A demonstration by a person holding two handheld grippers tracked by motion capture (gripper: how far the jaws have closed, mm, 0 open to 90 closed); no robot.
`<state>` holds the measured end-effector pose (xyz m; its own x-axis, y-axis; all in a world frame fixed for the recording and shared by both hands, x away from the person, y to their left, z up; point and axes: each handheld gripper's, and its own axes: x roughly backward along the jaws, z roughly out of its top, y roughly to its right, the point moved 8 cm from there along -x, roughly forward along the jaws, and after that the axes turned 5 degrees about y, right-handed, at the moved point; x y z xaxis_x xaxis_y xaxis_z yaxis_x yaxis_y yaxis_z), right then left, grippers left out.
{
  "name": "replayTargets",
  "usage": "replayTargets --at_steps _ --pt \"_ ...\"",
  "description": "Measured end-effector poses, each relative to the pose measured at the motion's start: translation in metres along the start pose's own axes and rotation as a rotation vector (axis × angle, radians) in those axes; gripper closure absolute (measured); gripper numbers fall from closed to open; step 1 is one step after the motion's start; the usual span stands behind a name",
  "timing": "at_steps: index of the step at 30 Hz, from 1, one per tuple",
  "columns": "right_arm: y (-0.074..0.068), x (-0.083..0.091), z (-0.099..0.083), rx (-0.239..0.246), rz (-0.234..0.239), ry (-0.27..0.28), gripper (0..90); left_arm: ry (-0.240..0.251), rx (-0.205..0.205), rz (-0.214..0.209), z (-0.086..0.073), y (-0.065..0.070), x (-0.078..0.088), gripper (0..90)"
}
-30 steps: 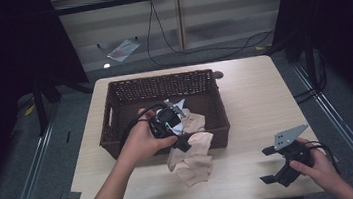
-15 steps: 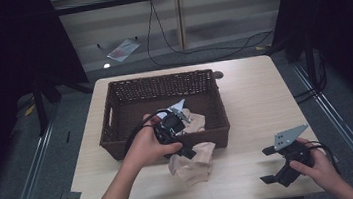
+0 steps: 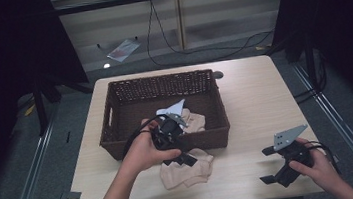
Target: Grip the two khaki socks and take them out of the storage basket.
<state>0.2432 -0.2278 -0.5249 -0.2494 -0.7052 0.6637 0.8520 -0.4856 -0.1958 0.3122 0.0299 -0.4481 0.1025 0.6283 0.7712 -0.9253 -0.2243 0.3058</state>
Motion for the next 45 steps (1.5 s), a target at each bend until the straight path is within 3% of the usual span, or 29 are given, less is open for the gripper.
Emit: replayTargets --at_steps 7,16,25,31,33,39,45 --pt "0.0 0.001 0.0 -0.002 -0.002 -0.002 2.7 0.032 -0.02 0.016 -0.006 0.002 -0.001 17.5" --pt "0.0 0.001 0.0 -0.003 -0.003 -0.002 2.7 0.066 -0.047 0.036 -0.02 0.004 -0.004 15.3" --pt "0.0 0.001 0.0 -0.002 -0.004 -0.002 2.7 0.064 -0.068 0.057 -0.041 0.0 -0.01 12.3" --pt "0.0 0.001 0.0 -0.002 -0.003 -0.002 2.7 0.049 -0.075 0.051 -0.057 -0.002 -0.016 11.9" --pt "0.0 0.001 0.0 -0.004 -0.003 -0.001 2.7 0.056 -0.061 0.051 -0.061 -0.001 -0.019 11.9" --pt "0.0 0.0 0.0 -0.003 -0.003 -0.001 2.7 0.067 -0.085 0.041 -0.071 -0.004 -0.024 11.0" --pt "-0.001 0.001 0.0 0.001 -0.001 -0.003 2.7 0.071 -0.086 0.069 -0.081 -0.008 -0.028 9.9"
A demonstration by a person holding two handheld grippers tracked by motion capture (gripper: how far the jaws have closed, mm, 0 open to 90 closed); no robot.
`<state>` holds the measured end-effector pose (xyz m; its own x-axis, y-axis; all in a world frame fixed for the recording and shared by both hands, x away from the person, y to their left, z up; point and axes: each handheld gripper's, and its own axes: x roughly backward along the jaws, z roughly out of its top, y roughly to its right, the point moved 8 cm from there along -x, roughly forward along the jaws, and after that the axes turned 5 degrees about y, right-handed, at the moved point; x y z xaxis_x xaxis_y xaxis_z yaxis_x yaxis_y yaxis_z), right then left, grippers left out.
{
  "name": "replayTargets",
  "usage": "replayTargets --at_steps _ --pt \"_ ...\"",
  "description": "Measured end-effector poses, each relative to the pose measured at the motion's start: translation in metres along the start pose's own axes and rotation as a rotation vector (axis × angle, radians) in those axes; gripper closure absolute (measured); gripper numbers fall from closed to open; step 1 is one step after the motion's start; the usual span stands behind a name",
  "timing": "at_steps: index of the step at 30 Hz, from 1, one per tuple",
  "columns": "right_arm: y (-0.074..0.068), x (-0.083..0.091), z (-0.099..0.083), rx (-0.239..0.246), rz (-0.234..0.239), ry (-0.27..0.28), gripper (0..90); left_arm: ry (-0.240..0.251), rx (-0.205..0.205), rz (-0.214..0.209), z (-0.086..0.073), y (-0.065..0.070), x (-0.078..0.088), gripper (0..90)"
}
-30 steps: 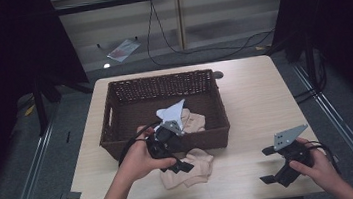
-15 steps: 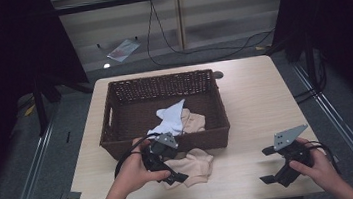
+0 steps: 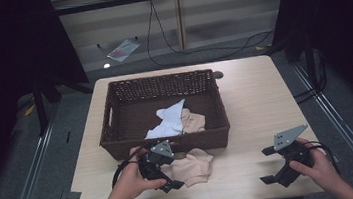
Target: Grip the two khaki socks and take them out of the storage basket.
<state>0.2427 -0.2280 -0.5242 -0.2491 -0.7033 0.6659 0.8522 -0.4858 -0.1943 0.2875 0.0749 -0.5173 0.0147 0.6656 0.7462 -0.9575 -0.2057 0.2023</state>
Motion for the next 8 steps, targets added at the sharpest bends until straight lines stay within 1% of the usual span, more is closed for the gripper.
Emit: replayTargets --at_steps 2,4,5,8 --pt "-0.0004 -0.0004 -0.0001 -0.002 0.0 -0.003 2.7 -0.019 -0.004 0.013 -0.0049 -0.0008 -0.0026 9.6" --pt "-0.0011 -0.0002 0.0009 0.007 0.006 0.002 2.7 -0.029 0.001 0.028 -0.0089 -0.0029 -0.0048 9.6" --pt "-0.0011 -0.0002 0.0009 0.007 0.006 0.002 2.7 -0.029 0.001 0.03 -0.0098 -0.0036 -0.0053 9.6" --pt "-0.0007 0.0011 0.0015 0.004 -0.001 0.005 2.7 -0.025 -0.001 0.056 -0.0097 -0.0064 -0.0057 9.9"
